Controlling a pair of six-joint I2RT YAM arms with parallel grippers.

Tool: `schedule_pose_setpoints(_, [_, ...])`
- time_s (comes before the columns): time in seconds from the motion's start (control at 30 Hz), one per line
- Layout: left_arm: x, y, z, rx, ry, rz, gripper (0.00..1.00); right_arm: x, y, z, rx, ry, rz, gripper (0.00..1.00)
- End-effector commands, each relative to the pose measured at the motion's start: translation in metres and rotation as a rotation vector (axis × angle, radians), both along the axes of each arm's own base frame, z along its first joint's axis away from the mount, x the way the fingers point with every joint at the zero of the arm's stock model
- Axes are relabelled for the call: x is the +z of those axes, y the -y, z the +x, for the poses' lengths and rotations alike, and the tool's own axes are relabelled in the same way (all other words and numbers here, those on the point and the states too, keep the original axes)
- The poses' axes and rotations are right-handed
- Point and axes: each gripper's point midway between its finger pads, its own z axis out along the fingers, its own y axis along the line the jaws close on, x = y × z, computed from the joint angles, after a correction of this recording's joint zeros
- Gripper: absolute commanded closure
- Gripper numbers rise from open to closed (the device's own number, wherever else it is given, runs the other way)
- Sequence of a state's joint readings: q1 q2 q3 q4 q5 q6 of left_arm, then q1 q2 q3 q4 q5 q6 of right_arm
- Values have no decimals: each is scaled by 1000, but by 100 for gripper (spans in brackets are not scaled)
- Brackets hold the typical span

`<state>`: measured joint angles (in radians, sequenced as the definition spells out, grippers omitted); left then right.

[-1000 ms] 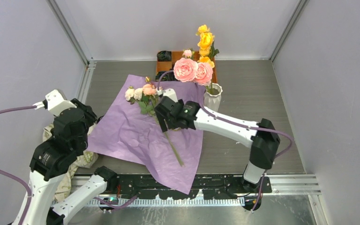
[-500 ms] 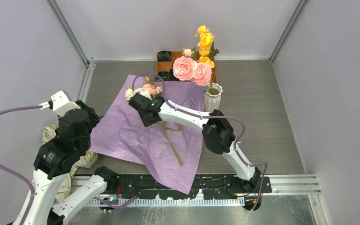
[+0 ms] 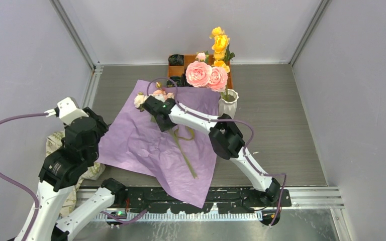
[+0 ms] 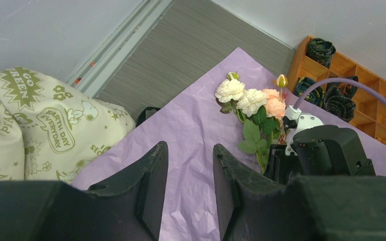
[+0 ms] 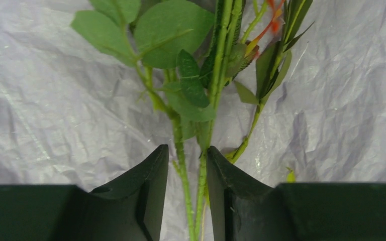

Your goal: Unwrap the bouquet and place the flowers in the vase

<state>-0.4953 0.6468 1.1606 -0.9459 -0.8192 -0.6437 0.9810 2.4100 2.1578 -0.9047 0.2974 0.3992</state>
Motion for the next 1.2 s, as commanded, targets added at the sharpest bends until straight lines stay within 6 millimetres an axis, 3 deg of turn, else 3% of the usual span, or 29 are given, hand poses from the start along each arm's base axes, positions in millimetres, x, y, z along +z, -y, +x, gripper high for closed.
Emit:
schedule_pose_setpoints(0.0, [10,-1,5,14,51,-9,60,13,-7,8,9,27,28,64])
schedule_pose_setpoints(0.17, [8,1,5,7,50,-13,60,6,-6,9,3,25,17,72])
schedule_pose_setpoints(0.33, [8,1,5,4,50,-17,60,7,0,7,-4,32,1,72])
schedule_pose_setpoints(0.4, [7,2,5,1,51,-19,60,8,6,5,-14,34,-10,89])
schedule_pose_setpoints(0.47, [7,2,5,-1,50,-20,60,12,15,3,-30,42,-20,92])
schedule_pose_setpoints(0.73, [2,7,8,-15,43,-30,60,45,36,-2,-53,114,18,93])
schedule_pose_setpoints(0.97, [3,7,7,-17,45,-35,60,69,31,-8,-28,117,98,91])
schedule_pose_setpoints(1.17, [2,6,6,-15,45,-33,60,74,29,-12,-17,110,124,88])
